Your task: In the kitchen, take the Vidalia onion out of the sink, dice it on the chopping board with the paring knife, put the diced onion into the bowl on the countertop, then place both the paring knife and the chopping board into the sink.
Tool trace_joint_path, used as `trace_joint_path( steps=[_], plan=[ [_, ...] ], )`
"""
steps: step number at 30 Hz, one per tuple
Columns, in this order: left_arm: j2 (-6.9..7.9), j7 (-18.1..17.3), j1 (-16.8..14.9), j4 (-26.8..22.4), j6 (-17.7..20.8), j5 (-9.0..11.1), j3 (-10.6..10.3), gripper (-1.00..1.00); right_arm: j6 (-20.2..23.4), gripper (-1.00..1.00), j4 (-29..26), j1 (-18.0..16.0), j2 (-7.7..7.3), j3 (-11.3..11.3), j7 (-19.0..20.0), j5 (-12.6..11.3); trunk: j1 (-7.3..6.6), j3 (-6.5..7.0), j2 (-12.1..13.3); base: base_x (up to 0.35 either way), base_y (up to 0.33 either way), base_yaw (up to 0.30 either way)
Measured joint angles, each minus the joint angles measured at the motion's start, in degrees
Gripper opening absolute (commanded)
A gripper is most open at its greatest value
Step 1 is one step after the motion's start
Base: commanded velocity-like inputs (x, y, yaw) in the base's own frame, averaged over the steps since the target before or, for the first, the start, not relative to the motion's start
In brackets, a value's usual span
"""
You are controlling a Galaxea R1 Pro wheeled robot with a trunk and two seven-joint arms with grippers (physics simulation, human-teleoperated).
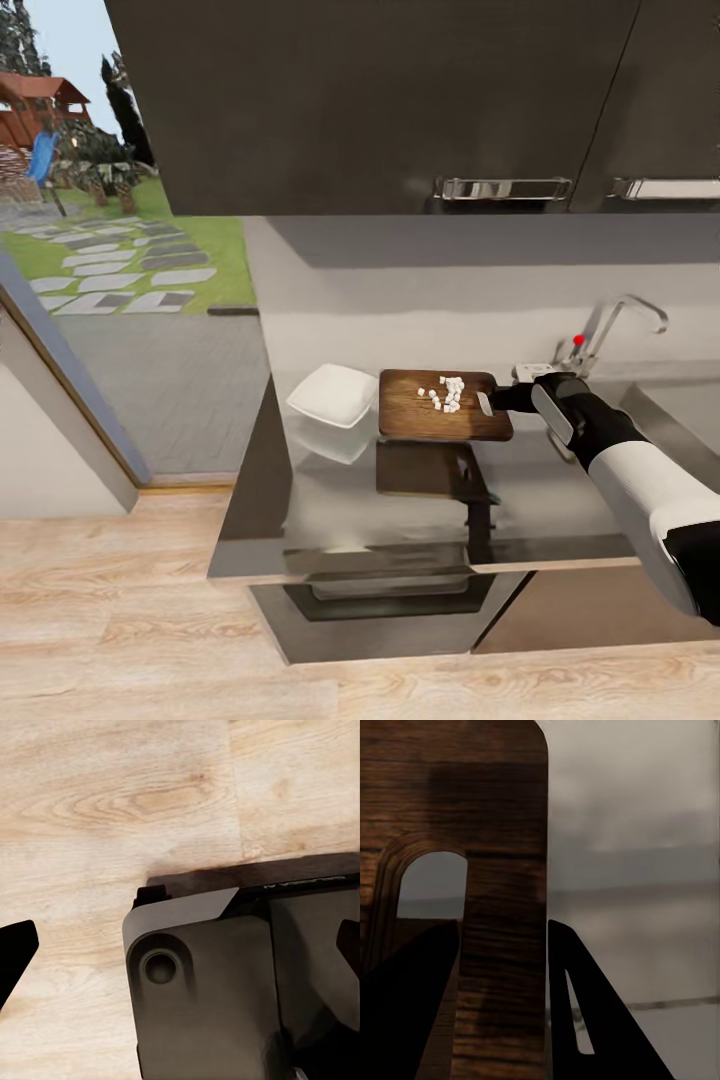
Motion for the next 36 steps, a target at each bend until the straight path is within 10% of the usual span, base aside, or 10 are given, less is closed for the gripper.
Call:
trace_joint_path(
  steps=[36],
  plan=[
    [0.08,0.08,0.02,0.02,0.0,0.01,0.0,1.0,0.05,-1.0,0.0,0.02,-0.01,0.12,0.0,0.03,-0.02,1.03,0.0,0.094,0.123,0.0]
  ],
)
